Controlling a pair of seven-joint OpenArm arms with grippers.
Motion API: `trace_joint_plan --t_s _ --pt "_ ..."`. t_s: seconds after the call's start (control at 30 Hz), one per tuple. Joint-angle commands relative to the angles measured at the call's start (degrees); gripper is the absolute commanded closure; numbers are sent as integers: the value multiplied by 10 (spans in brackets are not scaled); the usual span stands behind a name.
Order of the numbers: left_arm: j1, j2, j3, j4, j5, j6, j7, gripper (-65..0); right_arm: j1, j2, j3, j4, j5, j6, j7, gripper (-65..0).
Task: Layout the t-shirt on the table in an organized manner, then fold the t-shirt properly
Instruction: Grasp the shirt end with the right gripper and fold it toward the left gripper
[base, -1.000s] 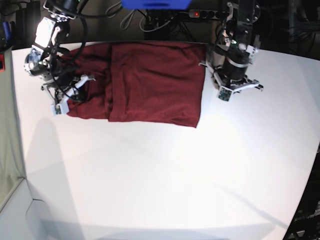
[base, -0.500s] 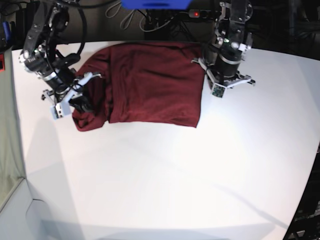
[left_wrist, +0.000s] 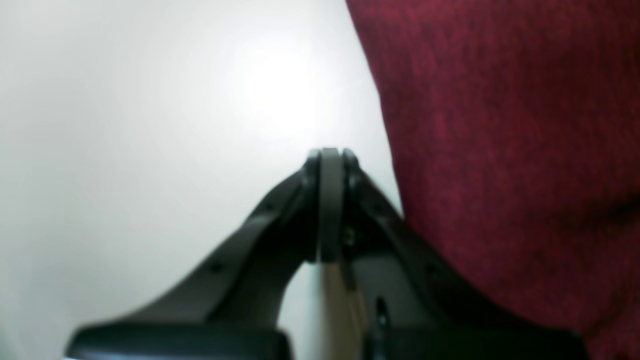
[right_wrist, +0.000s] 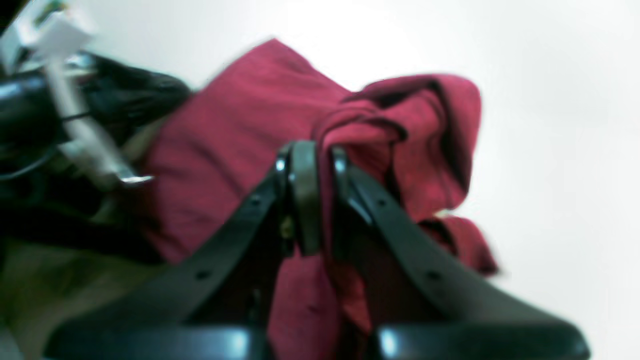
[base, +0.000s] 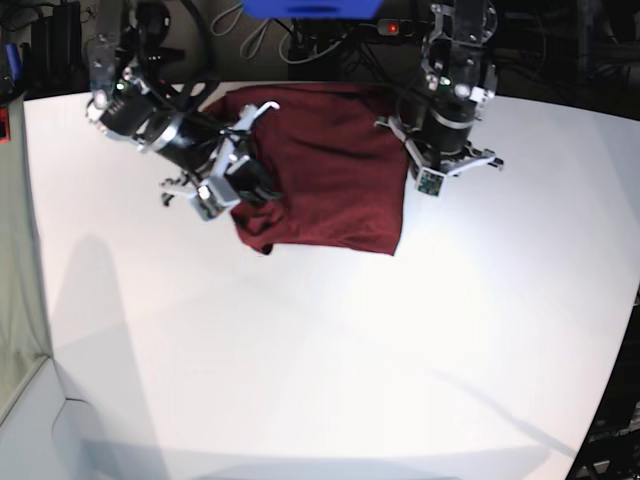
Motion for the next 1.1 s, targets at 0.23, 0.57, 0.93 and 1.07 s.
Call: trace_joint_plan --t_s 0.23,0.57,0.93,1.07 --pt "3 -1 -3 12 2 -2 63 -1 105 -3 -150 -23 12 -25 14 0" --pt "29 0 -6 40 -1 0 63 -1 199 -23 -211 -194 13 -42 18 0" --pt "83 0 -79 123 -1 -3 60 -1 258 -51 -213 -267 13 -42 18 0" --pt "95 -3 -95 131 -1 -3 60 -1 278 -52 -234 -304 13 -42 18 0"
